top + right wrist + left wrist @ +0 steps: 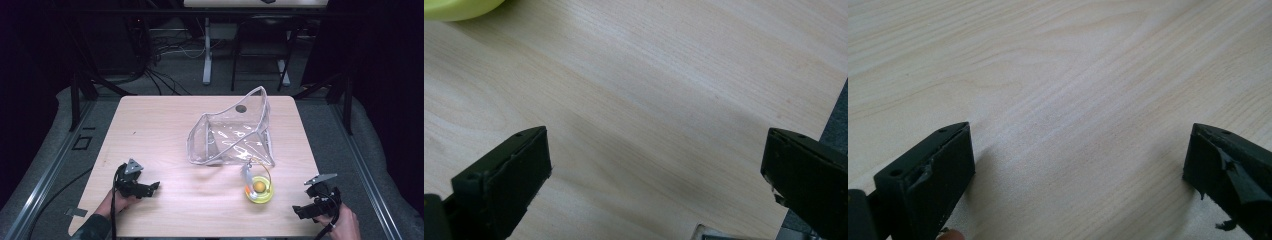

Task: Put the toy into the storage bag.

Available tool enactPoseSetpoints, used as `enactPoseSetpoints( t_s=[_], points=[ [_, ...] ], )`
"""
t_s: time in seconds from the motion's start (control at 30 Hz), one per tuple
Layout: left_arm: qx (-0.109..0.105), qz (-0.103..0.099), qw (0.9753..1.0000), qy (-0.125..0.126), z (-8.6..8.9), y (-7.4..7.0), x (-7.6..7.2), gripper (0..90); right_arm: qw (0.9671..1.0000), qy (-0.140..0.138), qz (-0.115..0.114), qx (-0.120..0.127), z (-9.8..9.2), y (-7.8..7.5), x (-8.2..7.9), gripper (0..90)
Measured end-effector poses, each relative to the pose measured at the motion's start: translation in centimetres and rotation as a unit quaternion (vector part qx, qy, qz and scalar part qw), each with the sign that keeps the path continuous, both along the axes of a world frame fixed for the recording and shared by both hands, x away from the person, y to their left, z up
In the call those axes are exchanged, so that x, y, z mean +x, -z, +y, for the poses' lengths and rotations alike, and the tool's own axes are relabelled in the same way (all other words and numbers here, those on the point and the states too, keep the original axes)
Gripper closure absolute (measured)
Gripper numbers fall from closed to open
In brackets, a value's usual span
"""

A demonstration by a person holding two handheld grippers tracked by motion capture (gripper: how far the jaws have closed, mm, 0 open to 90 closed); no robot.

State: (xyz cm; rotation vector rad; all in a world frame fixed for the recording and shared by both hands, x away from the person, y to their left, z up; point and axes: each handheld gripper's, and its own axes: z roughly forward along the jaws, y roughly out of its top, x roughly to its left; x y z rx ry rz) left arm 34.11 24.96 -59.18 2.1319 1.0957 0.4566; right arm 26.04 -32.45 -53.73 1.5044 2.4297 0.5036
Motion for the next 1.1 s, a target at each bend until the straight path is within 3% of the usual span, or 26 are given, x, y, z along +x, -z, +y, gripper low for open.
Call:
enactPoseSetpoints(
  t_s=[0.3, 0.7, 0.87, 1.1],
  points=[
    [0.000, 0.000, 1.0000, 0.001, 0.0, 0.0, 0.0, 0.0, 0.9999, -0.007, 0.008, -0.005, 0.0, -0.4, 0.1, 0.0],
    [0.000, -0.001, 1.0000, 0.001, 0.0, 0.0, 0.0, 0.0, 0.9995, -0.023, -0.018, 0.011, 0.9, -2.3, -0.5, 0.0],
    [0.000, -0.001, 1.0000, 0.001, 0.0, 0.0, 0.0, 0.0, 0.9992, -0.035, -0.020, 0.002, 1.6, -2.6, -0.7, 0.0],
    [0.000, -0.001, 1.0000, 0.001, 0.0, 0.0, 0.0, 0.0, 0.9988, -0.046, -0.012, 0.007, 2.1, -2.7, -0.7, 0.0]
  ],
)
